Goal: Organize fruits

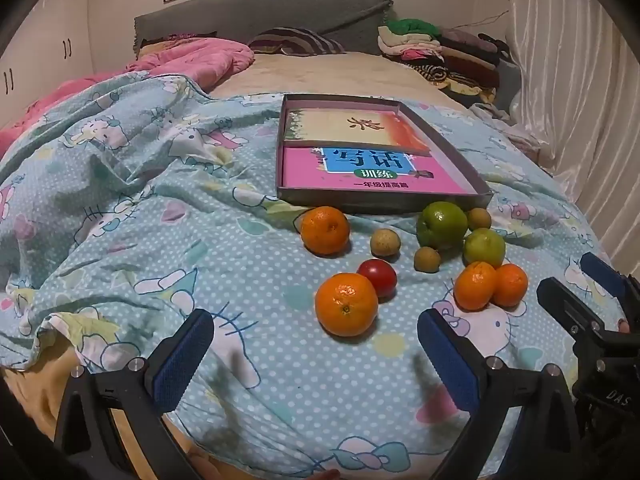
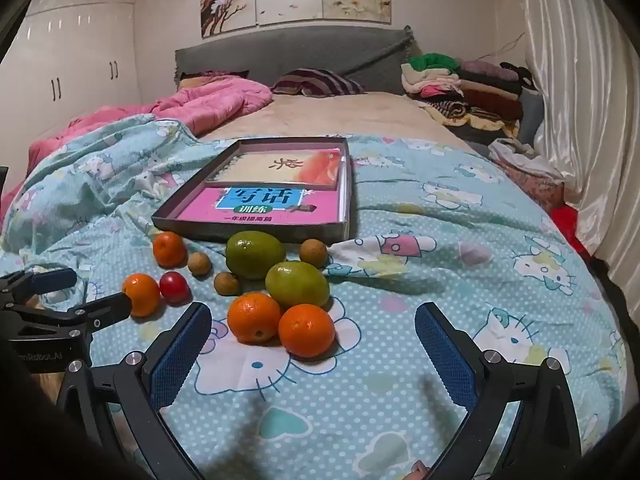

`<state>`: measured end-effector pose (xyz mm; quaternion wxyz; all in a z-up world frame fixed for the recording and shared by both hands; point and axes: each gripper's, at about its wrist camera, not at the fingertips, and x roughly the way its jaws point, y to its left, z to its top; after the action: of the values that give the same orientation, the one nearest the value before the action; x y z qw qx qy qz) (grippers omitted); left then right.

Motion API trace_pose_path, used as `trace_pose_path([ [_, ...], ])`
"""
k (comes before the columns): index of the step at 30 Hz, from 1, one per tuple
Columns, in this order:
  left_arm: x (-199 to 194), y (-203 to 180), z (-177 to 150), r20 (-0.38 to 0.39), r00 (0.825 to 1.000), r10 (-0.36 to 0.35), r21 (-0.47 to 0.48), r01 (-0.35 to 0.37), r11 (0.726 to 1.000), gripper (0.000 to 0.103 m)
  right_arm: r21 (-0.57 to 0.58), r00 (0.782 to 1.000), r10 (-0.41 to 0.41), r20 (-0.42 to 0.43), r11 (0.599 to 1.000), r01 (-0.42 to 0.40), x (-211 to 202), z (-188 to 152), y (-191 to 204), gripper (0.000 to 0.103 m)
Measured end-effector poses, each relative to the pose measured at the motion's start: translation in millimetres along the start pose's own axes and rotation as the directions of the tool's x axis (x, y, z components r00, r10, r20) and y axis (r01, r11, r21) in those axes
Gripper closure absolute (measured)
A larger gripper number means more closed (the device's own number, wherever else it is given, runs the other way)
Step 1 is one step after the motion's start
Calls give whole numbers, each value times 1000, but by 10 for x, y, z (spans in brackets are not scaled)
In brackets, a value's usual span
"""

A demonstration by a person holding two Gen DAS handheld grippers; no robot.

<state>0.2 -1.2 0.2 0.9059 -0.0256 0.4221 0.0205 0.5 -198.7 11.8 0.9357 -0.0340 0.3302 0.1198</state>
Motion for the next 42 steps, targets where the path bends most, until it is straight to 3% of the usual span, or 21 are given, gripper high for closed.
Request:
trace_pose_path([
  [42,-13,22,21,15,999,-31,-23,31,999,1,-9,1000,-9,-26,1000,8,61,-3,5,2],
])
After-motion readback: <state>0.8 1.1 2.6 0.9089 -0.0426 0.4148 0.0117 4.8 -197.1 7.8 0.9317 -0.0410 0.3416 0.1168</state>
